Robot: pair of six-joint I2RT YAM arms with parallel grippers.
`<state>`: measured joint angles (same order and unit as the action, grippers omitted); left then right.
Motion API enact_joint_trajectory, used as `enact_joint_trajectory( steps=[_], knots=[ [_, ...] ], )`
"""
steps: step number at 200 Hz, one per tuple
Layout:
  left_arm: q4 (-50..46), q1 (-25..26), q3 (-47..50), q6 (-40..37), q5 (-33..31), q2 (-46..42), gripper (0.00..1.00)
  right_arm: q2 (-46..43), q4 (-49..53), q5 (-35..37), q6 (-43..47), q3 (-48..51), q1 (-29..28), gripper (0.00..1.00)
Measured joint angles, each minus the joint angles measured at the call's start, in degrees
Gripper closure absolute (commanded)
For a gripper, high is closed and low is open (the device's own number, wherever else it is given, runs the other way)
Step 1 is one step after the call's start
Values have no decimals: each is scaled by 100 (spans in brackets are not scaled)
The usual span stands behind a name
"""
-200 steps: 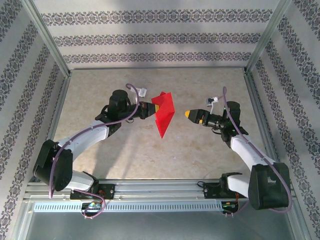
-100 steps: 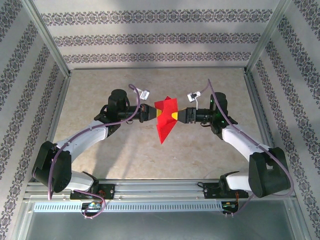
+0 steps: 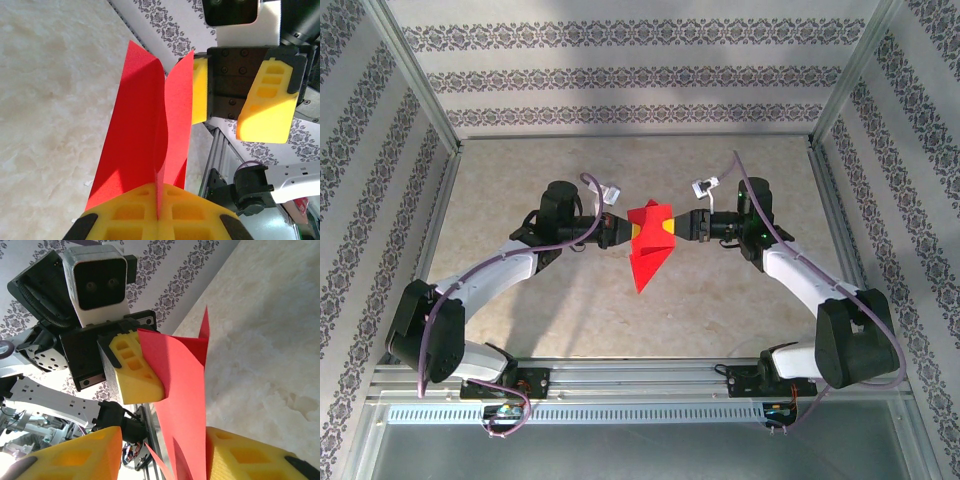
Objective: Fold a paper plane with a square sheet of paper (fold left side to right side)
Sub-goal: Fold the wing for the fifth time at the center of the table.
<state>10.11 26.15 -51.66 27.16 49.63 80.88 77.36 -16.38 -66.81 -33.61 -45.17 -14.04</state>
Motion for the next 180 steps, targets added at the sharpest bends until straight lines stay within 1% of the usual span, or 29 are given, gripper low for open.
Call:
enact_joint_trajectory(
  steps=[18,36,45,57,62,70,74,82,100,109,120,130,144,156,180],
  knots=[
    [-39,2,0,-2,2,17,100,66,74,72,52,-83,0,62],
    [-50,0,0,-20,4,17,100,155,129,157,94,-144,0,69],
    [-63,0,0,-35,4,20,100,212,173,205,98,-175,0,75],
    [-81,0,0,-72,4,31,100,306,203,291,136,-210,0,87],
    [-83,2,0,-90,2,44,98,350,225,332,173,-225,0,91],
    [-107,0,0,-125,-7,70,94,437,267,376,162,-247,0,100],
    [-114,2,0,-131,-17,85,89,472,289,407,179,-264,0,100],
    [-131,0,0,-162,-33,136,75,566,323,461,205,-284,0,100],
    [-195,0,7,-195,-96,260,49,782,393,575,214,-302,-7,100],
    [-238,0,24,-258,-203,313,40,920,428,654,232,-302,-11,100],
    [-332,-2,61,-284,-369,341,35,1095,466,748,249,-302,-11,100],
    [-468,-4,109,-350,-603,345,33,1305,498,850,251,-302,-11,100],
    [-675,-24,162,-422,-970,348,33,1648,516,1003,249,-302,-11,100],
    [-804,-87,225,-448,-1252,345,34,1950,553,1143,225,-302,-11,100],
    [-946,-223,426,-455,-1641,262,35,2411,761,1445,31,-302,-11,100]
  ],
)
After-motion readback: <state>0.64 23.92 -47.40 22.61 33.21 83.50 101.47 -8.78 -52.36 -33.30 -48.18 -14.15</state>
